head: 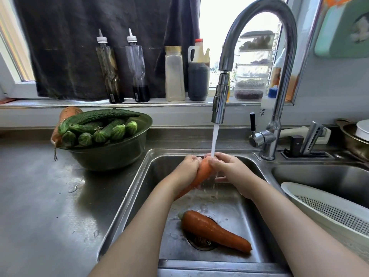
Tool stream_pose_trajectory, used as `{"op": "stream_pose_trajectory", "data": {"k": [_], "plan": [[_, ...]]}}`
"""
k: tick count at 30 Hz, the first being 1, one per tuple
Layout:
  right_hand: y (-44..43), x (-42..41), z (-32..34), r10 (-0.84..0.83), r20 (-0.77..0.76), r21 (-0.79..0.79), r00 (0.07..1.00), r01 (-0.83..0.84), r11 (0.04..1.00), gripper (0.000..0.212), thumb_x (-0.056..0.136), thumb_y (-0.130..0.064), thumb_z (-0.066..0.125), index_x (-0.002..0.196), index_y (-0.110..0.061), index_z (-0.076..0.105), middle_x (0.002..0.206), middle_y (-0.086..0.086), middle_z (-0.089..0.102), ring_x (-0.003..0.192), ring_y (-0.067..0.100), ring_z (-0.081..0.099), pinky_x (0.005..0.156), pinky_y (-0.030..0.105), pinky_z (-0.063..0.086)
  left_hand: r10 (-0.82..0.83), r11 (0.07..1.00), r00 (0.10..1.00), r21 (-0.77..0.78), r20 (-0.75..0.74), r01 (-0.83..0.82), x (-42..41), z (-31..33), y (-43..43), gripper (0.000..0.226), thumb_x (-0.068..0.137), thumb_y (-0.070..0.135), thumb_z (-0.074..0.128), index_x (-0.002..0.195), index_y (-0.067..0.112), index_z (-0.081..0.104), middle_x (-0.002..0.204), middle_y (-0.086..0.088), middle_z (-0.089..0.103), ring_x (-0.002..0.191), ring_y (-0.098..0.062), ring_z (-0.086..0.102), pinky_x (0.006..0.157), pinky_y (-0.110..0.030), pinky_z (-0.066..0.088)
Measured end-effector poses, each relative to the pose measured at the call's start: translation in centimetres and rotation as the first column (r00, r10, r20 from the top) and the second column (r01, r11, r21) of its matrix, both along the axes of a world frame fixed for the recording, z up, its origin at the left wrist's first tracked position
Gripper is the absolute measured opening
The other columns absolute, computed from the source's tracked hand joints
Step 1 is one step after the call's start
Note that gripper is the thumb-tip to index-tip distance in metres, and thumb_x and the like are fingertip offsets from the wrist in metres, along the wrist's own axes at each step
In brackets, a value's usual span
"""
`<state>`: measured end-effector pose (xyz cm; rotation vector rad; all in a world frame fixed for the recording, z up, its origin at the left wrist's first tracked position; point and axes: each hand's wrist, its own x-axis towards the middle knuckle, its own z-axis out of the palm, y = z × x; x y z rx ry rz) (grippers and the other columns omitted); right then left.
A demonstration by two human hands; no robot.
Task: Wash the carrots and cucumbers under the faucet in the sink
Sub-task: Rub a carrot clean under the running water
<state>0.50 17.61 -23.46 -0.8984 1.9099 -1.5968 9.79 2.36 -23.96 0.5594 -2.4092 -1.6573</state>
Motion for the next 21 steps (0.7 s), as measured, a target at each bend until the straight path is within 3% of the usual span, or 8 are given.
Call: {"op": "stream_pose_trajectory", "data": {"k": [2,4,8,12,14,17,19,21], "plan": [[0.1,-0.1,0.0,-0.055,0.027,0.003,0.998,0.054,0.999,0.022,0.104,-0.031,0.058,0.119,-0.021,0.07,0.101,0.007,0.076,0.085,0.021,0.076,0.072,0.03,0.058,-0.065,0.995,0.996,0.079,0.053,0.061,0.4,0.0,-0.8,0.041,0.099,0.049,0.053,0.131,0.022,0.048,0.102,-0.016,0.075,0.086,-0.028,0.075,0.083,-0.047,0.061],[0.0,0.1,-0.1,-0.103,0.06,0.004,0.993,0.103,0.995,0.02,0.103,-0.032,0.059,0.116,-0.022,0.071,0.094,0.009,0.078,0.079,0.026,0.078,0.057,0.027,0.056,-0.15,0.986,0.986,0.089,0.072,0.143,0.9,0.1,-1.2,0.06,0.079,0.05,0.074,0.128,0.025,0.053,0.108,-0.012,0.076,0.096,-0.029,0.075,0.091,-0.05,0.06],[-0.4,-0.2,-0.4,-0.218,0.016,0.018,0.976,0.217,0.976,0.016,0.099,-0.031,0.065,0.107,-0.017,0.068,0.088,0.019,0.075,0.051,0.026,0.068,0.037,0.023,0.04,-0.143,0.969,0.99,-0.202,0.02,0.144,1.2,0.9,-1.3,0.054,0.072,0.033,0.088,0.121,0.031,0.065,0.11,0.002,0.072,0.098,-0.018,0.072,0.092,-0.043,0.06],[-0.7,-0.6,-0.6,-0.28,0.074,-0.021,0.957,0.282,0.959,0.02,0.097,-0.032,0.07,0.097,-0.013,0.063,0.087,0.025,0.073,0.046,0.024,0.063,0.035,0.025,0.039,-0.114,0.921,0.989,-0.384,-0.09,0.071,1.5,1.4,-0.8,0.049,0.073,0.024,0.09,0.119,0.033,0.075,0.103,0.011,0.074,0.091,-0.004,0.07,0.084,-0.027,0.057],[-0.5,-0.5,-0.4,-0.209,0.172,-0.062,0.963,0.222,0.973,0.021,0.099,-0.031,0.066,0.109,-0.012,0.066,0.097,0.027,0.072,0.052,0.025,0.067,0.037,0.023,0.043,-0.094,0.904,0.987,-0.427,-0.129,0.03,1.6,1.5,-0.9,0.051,0.076,0.025,0.089,0.124,0.034,0.074,0.109,0.013,0.073,0.098,-0.005,0.068,0.092,-0.03,0.055],[-0.1,-0.5,0.1,-0.012,0.396,-0.182,0.918,0.091,0.979,0.029,0.102,-0.014,0.06,0.13,-0.01,0.063,0.113,0.029,0.067,0.064,0.026,0.07,0.046,0.024,0.05,-0.057,0.882,0.984,-0.47,-0.17,-0.03,1.8,1.8,-1.7,0.051,0.08,0.021,0.087,0.128,0.03,0.072,0.116,0.011,0.064,0.107,-0.011,0.061,0.101,-0.034,0.05],[0.1,-0.4,0.3,0.041,0.402,-0.191,0.915,0.04,0.981,0.039,0.096,-0.008,0.067,0.134,-0.01,0.061,0.12,0.028,0.066,0.073,0.027,0.072,0.054,0.026,0.055,-0.047,0.885,0.984,-0.464,-0.172,-0.039,1.9,1.8,-2.3,0.051,0.081,0.019,0.086,0.129,0.027,0.072,0.114,0.012,0.061,0.109,-0.012,0.059,0.103,-0.034,0.047],[-0.2,0.3,0.4,-0.031,0.326,-0.124,0.945,0.075,0.989,0.047,0.088,-0.009,0.077,0.133,-0.009,0.06,0.118,0.027,0.066,0.075,0.027,0.074,0.058,0.028,0.059,-0.059,0.886,0.985,-0.462,-0.163,-0.024,2.2,1.8,-2.5,0.052,0.079,0.017,0.087,0.128,0.026,0.072,0.113,0.013,0.062,0.11,-0.012,0.059,0.105,-0.037,0.048]]}}
